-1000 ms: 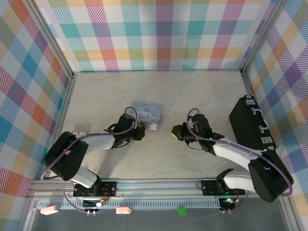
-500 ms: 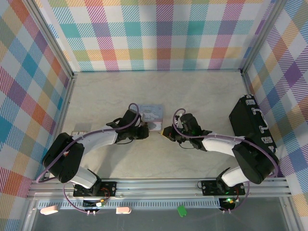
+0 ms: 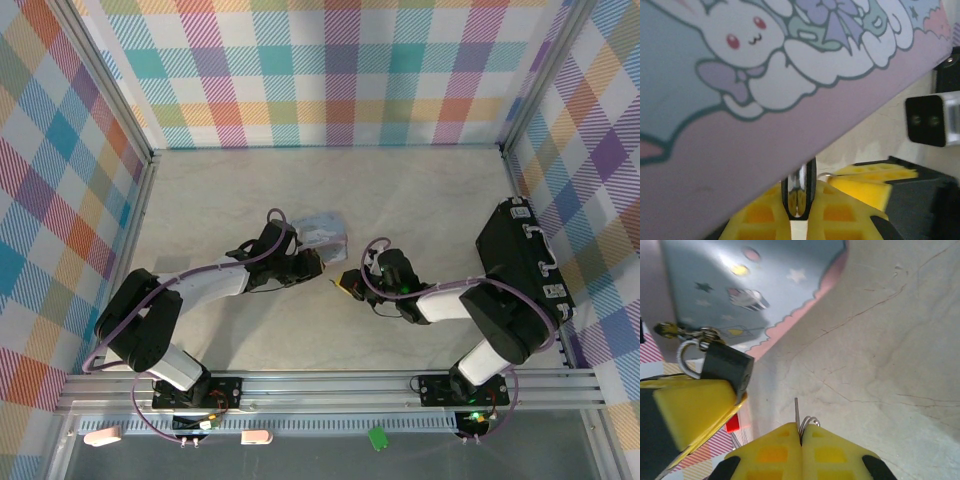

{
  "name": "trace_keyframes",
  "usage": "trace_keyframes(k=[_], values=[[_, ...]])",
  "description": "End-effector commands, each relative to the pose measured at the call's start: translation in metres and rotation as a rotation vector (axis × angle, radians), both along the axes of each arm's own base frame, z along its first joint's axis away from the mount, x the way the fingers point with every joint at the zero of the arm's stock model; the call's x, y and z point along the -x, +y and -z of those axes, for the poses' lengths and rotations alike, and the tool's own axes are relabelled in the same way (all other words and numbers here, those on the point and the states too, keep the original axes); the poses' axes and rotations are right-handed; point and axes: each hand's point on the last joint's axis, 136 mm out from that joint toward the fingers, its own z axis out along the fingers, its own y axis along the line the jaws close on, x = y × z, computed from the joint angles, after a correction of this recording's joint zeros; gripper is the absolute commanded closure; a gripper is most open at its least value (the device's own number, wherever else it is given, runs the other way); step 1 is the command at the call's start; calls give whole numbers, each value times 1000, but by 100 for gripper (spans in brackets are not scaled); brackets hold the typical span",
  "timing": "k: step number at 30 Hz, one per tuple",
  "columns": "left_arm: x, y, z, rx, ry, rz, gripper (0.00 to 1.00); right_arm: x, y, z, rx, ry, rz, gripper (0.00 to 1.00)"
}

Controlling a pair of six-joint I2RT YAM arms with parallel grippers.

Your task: Unlock a padlock with a key

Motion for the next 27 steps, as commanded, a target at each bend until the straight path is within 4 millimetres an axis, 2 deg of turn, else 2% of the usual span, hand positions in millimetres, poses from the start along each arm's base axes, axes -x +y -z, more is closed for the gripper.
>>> trace_keyframes(k=[1,10,22,27], values=[[-6,-20,-27,100,-32,25,97,-9,5,-21,-82,-81,28,100],[-5,-22,-31,134,-39,29,98,-23,-11,-38,-174,-163,74,100],[-6,-30,-44,219,-48,29,99,-26,-9,-47,-288,-230,61,100],[-10,-30,-48,235,-55,12,99,-25,-9,-46,-285,-238,55,100]])
